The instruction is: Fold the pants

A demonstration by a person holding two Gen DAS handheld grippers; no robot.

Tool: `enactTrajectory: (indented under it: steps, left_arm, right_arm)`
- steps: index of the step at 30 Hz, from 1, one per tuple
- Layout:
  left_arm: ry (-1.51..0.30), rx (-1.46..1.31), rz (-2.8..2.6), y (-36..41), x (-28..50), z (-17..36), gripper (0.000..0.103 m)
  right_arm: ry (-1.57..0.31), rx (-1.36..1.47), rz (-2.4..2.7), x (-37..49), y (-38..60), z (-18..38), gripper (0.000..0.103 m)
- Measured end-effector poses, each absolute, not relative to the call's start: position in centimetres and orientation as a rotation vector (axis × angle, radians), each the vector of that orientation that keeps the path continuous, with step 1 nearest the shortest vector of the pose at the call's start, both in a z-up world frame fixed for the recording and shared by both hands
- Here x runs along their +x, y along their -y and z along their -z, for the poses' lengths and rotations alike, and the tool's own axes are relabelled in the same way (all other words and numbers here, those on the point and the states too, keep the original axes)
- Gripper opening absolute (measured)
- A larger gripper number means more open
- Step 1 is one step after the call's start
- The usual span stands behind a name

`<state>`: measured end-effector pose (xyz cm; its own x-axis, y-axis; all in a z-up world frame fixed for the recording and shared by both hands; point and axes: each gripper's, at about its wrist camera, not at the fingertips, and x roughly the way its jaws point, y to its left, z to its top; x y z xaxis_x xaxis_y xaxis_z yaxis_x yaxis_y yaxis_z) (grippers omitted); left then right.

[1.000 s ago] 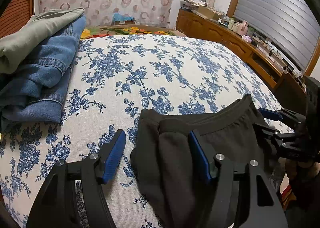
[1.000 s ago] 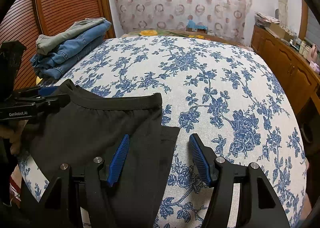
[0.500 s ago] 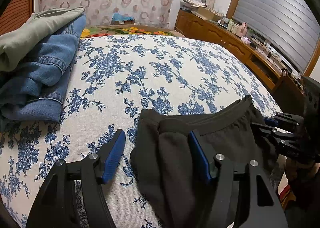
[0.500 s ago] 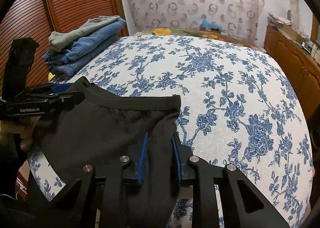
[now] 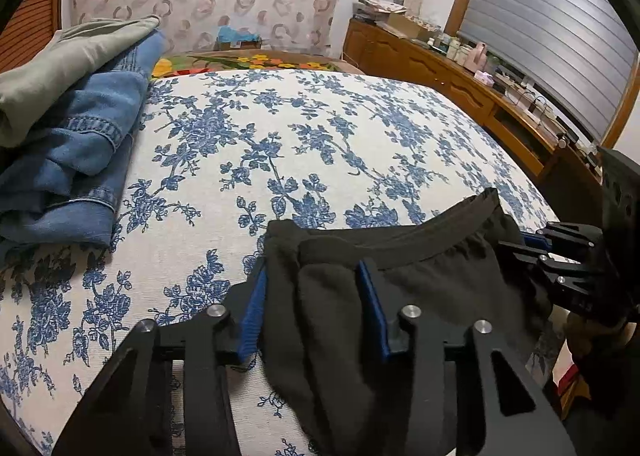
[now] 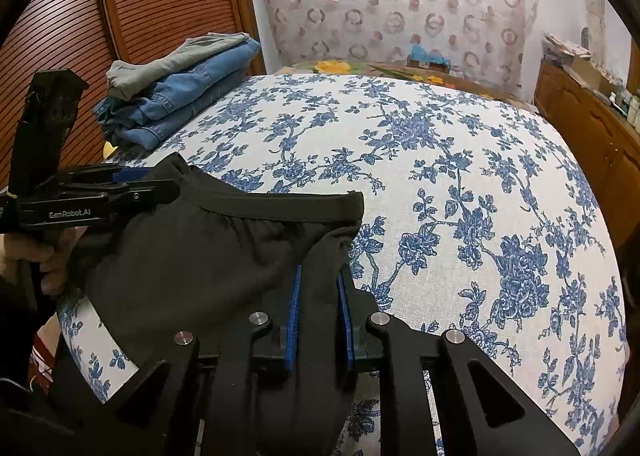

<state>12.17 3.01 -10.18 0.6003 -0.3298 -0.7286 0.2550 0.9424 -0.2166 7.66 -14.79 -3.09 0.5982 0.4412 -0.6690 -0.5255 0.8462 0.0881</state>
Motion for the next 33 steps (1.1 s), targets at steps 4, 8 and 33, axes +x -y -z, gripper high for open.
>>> enactTrajectory:
  steps: [4, 8, 33]
  left_arm:
    - [-0.855, -0.084, 0.355, -2.8, 12.0, 10.0, 0.030]
    - [-0.837, -0.089, 0.361, -2.8, 11.5, 9.4, 0.024]
    - [-0.598, -0.081, 0.363, -3.2, 8.6, 2.0, 0.013]
  right_arm:
    - [-0.730, -0.123, -0.568, 7.4, 14.7, 2.9, 0.016]
    - [-0.711, -0.100, -0.579, 7.1, 14.9, 2.5, 0.016]
    - [-0.534, -0.126, -0.597, 5.3, 15.7, -2.6, 0.014]
